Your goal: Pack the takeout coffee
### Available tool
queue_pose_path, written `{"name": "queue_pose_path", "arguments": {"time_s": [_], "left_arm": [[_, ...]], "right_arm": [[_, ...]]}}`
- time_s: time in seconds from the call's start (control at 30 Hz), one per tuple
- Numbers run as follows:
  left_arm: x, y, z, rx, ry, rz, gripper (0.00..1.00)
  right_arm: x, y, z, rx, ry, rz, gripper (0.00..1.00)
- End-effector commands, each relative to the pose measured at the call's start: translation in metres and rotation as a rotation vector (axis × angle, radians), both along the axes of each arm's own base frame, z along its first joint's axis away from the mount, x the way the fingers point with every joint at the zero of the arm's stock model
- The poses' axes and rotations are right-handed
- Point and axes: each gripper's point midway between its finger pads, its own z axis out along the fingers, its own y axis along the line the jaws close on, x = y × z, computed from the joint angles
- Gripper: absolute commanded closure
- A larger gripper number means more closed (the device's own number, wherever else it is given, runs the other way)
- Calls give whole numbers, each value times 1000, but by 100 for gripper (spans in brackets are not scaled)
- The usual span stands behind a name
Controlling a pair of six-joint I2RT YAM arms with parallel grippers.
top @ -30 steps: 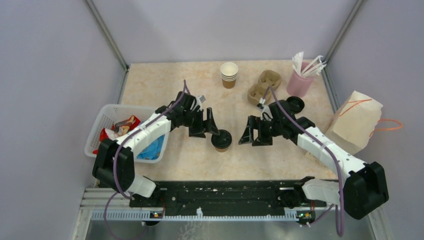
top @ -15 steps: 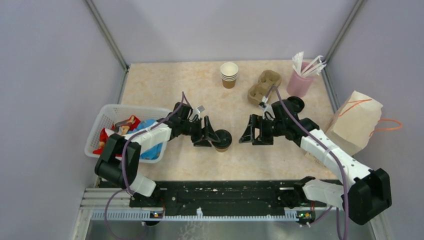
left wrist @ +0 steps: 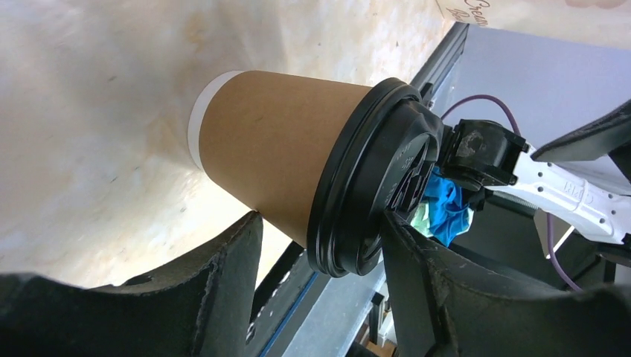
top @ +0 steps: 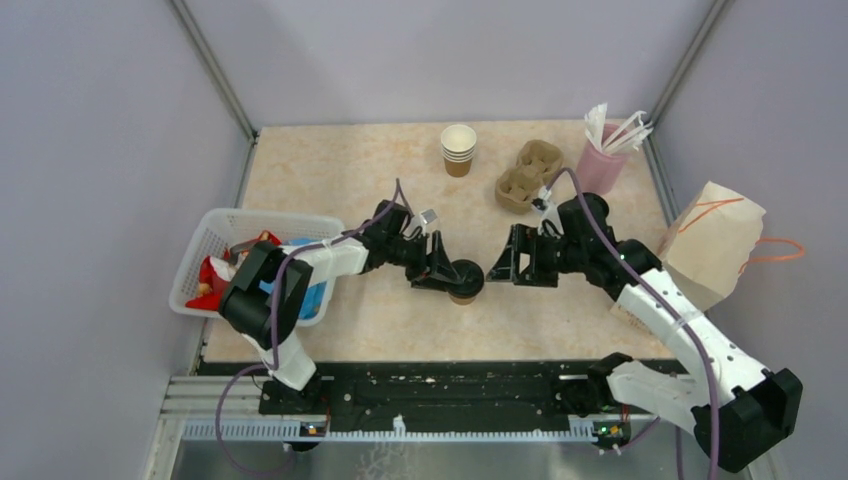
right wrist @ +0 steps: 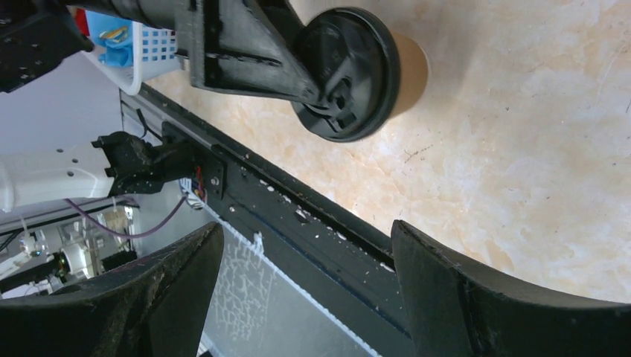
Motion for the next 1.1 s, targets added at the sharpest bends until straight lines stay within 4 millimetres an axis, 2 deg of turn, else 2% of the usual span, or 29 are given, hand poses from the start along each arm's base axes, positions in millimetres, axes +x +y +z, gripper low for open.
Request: {"name": "queue_pose_path", "arguments": {"time_s": [0.0, 0.17, 0.33, 0.47, 0.63, 0.9, 0.97, 1.07], "left_arm": [[10, -31, 5, -39, -59, -42, 35], [1, -81, 8, -82, -48, -123, 35], [-13, -133, 2, -115, -30, -206, 36], [-25, -159, -4, -114, -16, -251, 37], [-20, -167, 6, -123, -50, -267, 36], [-14, -177, 51, -169, -119, -298, 16], [-13, -175, 63, -178, -147, -299, 11], [-4, -158, 81, -158, -196, -281, 6]], "right_arm": [[4, -5, 31, 16, -74, -32, 18], [-1, -12, 45, 14, -94, -57, 18], [-6, -22, 59, 2, -121, -95, 18], [-12, -31, 66, -14, -135, -124, 18], [-18, -38, 78, -8, -153, -157, 18], [-19, -41, 86, 1, -173, -177, 17], [-18, -41, 89, 5, -178, -177, 17], [-14, -43, 92, -2, -188, -197, 17]]}}
